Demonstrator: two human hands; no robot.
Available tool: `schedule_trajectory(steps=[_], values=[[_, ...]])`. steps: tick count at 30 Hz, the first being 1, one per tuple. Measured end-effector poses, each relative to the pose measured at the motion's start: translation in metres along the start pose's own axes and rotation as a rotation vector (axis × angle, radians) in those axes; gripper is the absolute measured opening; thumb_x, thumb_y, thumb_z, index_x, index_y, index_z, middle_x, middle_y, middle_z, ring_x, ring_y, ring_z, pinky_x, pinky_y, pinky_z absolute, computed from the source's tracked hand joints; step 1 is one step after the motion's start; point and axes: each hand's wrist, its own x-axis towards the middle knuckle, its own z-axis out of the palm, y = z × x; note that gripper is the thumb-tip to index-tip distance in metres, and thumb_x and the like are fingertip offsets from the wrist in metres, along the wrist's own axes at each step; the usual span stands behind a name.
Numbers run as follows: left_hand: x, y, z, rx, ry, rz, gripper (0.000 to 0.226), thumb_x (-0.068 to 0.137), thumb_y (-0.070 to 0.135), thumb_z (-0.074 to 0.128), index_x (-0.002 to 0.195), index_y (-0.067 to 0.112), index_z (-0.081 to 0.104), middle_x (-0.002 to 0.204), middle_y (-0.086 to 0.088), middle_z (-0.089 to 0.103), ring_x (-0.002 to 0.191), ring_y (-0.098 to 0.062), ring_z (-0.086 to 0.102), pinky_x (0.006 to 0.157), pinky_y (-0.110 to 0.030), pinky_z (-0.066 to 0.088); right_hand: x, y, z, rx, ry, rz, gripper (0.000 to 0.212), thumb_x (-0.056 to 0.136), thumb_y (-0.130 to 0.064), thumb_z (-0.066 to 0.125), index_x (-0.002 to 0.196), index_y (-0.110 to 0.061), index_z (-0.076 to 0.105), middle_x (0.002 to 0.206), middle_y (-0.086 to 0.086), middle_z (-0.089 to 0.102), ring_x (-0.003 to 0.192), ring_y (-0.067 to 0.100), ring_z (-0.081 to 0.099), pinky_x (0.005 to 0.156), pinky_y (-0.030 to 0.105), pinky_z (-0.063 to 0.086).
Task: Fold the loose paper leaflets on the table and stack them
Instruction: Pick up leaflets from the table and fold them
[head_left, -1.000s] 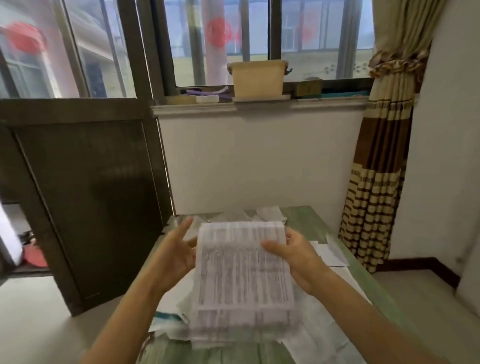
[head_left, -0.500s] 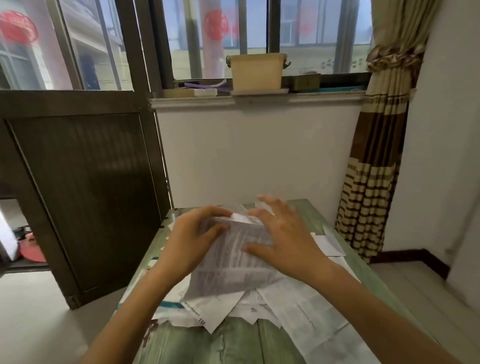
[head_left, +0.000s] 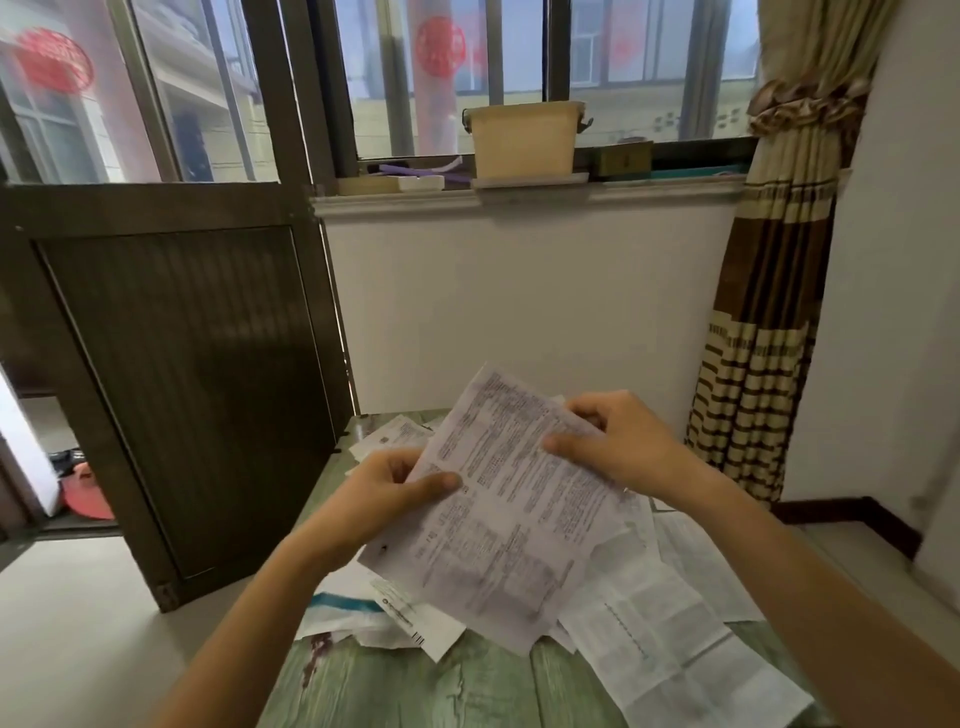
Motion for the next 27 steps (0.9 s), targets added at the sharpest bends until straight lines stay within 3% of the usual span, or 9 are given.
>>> schedule_trajectory(steps=[3, 5, 9, 12, 15, 19, 23, 25, 27], values=[[0.002, -0.007, 0.004, -0.075, 0.068, -0.06, 0.016, 0.088, 0.018, 0.059, 0.099, 0.007, 0.064, 0.086, -0.004, 0.074, 0.078, -0.022, 0.072, 0.063, -0.029, 0.058, 0.0, 0.013, 0.001, 0.136, 0.203, 0.111, 0.028, 0.081, -0.022, 0.073, 0.106, -0.014, 0.063, 0.095, 0.004, 0.068, 0.083, 0.014, 0.066, 0.069, 0.02, 0.055], [0.004, -0.011, 0.006, -0.215, 0.112, -0.121, 0.017, 0.09, 0.018, 0.056, 0.099, 0.006, 0.062, 0.084, -0.006, 0.074, 0.076, -0.022, 0.072, 0.06, -0.028, 0.058, -0.004, 0.028, 0.004, 0.341, 0.275, 0.238, 0.045, 0.079, -0.023, 0.074, 0.118, -0.012, 0.055, 0.105, 0.004, 0.065, 0.096, 0.018, 0.064, 0.079, 0.027, 0.054], [0.004, -0.015, 0.017, -0.366, 0.127, -0.175, 0.021, 0.093, 0.02, 0.053, 0.106, 0.005, 0.06, 0.089, -0.009, 0.074, 0.081, -0.025, 0.072, 0.064, -0.031, 0.057, -0.022, 0.047, 0.026, 0.724, -0.041, 0.421, 0.053, 0.075, -0.026, 0.07, 0.123, -0.01, 0.054, 0.112, 0.009, 0.069, 0.098, 0.026, 0.068, 0.082, 0.039, 0.057], [0.005, -0.015, 0.03, -0.397, 0.126, -0.159, 0.019, 0.095, 0.018, 0.05, 0.109, 0.009, 0.059, 0.092, -0.008, 0.074, 0.083, -0.025, 0.071, 0.066, -0.032, 0.057, -0.029, 0.055, 0.04, 0.831, -0.057, 0.413, 0.038, 0.084, -0.016, 0.062, 0.122, -0.01, 0.059, 0.112, 0.009, 0.07, 0.101, 0.028, 0.067, 0.086, 0.044, 0.055], [0.006, -0.016, 0.035, -0.444, 0.131, -0.156, 0.018, 0.096, 0.017, 0.049, 0.11, 0.012, 0.058, 0.093, -0.008, 0.074, 0.084, -0.026, 0.071, 0.066, -0.034, 0.058, -0.031, 0.058, 0.037, 0.898, -0.046, 0.421, 0.034, 0.091, -0.011, 0.055, 0.125, -0.01, 0.057, 0.115, 0.012, 0.068, 0.103, 0.031, 0.066, 0.085, 0.043, 0.056], [0.006, -0.017, 0.038, -0.497, 0.119, -0.154, 0.017, 0.098, 0.014, 0.046, 0.11, 0.01, 0.055, 0.092, -0.011, 0.073, 0.081, -0.026, 0.071, 0.06, -0.033, 0.057, -0.038, 0.059, 0.032, 0.97, -0.155, 0.444, 0.037, 0.086, -0.015, 0.057, 0.123, -0.011, 0.058, 0.119, 0.016, 0.066, 0.109, 0.034, 0.063, 0.095, 0.048, 0.049], [0.008, -0.017, 0.043, -0.5, 0.106, -0.155, 0.014, 0.098, 0.014, 0.046, 0.106, 0.012, 0.057, 0.089, -0.009, 0.074, 0.078, -0.024, 0.071, 0.06, -0.032, 0.057, -0.039, 0.062, 0.03, 0.901, -0.113, 0.442, 0.031, 0.091, -0.009, 0.052, 0.121, -0.007, 0.06, 0.117, 0.017, 0.066, 0.109, 0.036, 0.062, 0.099, 0.052, 0.045], [0.007, -0.018, 0.044, -0.424, 0.106, -0.156, 0.015, 0.097, 0.019, 0.046, 0.098, 0.015, 0.06, 0.077, -0.004, 0.072, 0.067, -0.017, 0.069, 0.054, -0.027, 0.054, -0.039, 0.06, 0.028, 0.795, -0.063, 0.413, 0.024, 0.092, -0.005, 0.05, 0.108, -0.007, 0.068, 0.11, 0.015, 0.069, 0.101, 0.032, 0.066, 0.09, 0.045, 0.052], [0.006, -0.018, 0.044, -0.417, 0.079, -0.185, 0.024, 0.097, 0.031, 0.043, 0.095, 0.019, 0.064, 0.073, 0.0, 0.072, 0.066, -0.014, 0.069, 0.055, -0.026, 0.052, -0.041, 0.059, 0.026, 0.722, -0.018, 0.403, 0.025, 0.091, -0.003, 0.05, 0.089, -0.011, 0.074, 0.098, 0.01, 0.073, 0.085, 0.023, 0.07, 0.07, 0.034, 0.057]])
